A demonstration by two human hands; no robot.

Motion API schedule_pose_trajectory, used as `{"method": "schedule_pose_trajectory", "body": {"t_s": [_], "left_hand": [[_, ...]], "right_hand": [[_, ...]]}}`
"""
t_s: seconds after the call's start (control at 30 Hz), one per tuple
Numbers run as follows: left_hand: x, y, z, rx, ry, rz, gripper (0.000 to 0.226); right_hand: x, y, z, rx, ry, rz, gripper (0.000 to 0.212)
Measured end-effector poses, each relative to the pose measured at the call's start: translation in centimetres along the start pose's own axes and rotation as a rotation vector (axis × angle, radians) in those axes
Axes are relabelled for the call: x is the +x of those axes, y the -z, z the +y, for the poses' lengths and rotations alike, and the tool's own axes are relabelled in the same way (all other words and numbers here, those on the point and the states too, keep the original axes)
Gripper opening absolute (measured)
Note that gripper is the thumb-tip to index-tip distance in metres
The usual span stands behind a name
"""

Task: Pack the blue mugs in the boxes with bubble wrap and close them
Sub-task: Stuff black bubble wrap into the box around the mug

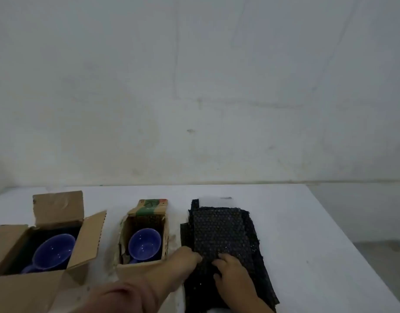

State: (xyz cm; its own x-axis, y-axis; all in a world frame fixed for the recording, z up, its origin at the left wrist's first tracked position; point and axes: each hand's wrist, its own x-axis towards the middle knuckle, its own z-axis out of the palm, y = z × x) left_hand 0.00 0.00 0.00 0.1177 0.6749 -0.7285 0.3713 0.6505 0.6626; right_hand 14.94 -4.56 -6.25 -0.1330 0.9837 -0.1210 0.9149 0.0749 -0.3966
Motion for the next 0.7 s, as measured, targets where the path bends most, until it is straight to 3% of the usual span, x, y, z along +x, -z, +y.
{"method": "schedule_pose_trajectory", "body": {"t_s": [0.07,0.1,0.2,0.4,0.47,0.57,0.63,0.7], "left_hand": [[0.6,-0.2,0.4,-0.051,0.046,0.008,0.019],[0.6,-0.2,0.7,-0.084,0.067,0.003,0.025],[0.9,-0.3,1.6,-0.136,0.058,-0.004,0.018],[1.6,-0.7,2.9,0.003,-0.011,0.014,0.017],[1.6,-0.9,2.8,0.01,-0.015,0.019,0.015],[1.4,-1.0,2.7,-0.133,-0.015,0.001,0.041],[1.5,-0.9,2.7,-0.178,-0.04,0.049,0.047],[1.4,-0.6,2.7,-0.114,-0.083,0.15,0.036]], "right_hand": [[0.3,-0.3,0.6,0.068,0.026,0.147,0.022],[0.2,-0.5,0.6,0.081,0.027,0.142,0.014],[0.4,-0.9,0.9,0.12,0.029,0.214,0.009],[0.7,-0.2,0.3,0.147,0.079,0.221,0.02],[0.6,-0.2,-0.2,0.192,0.11,0.194,0.036],[0.3,0.0,-0.5,0.232,0.153,0.244,0.054],[0.2,0.5,-1.1,0.293,0.154,0.216,0.044],[0.1,0.8,-1.6,0.333,0.168,0.211,0.021]]}}
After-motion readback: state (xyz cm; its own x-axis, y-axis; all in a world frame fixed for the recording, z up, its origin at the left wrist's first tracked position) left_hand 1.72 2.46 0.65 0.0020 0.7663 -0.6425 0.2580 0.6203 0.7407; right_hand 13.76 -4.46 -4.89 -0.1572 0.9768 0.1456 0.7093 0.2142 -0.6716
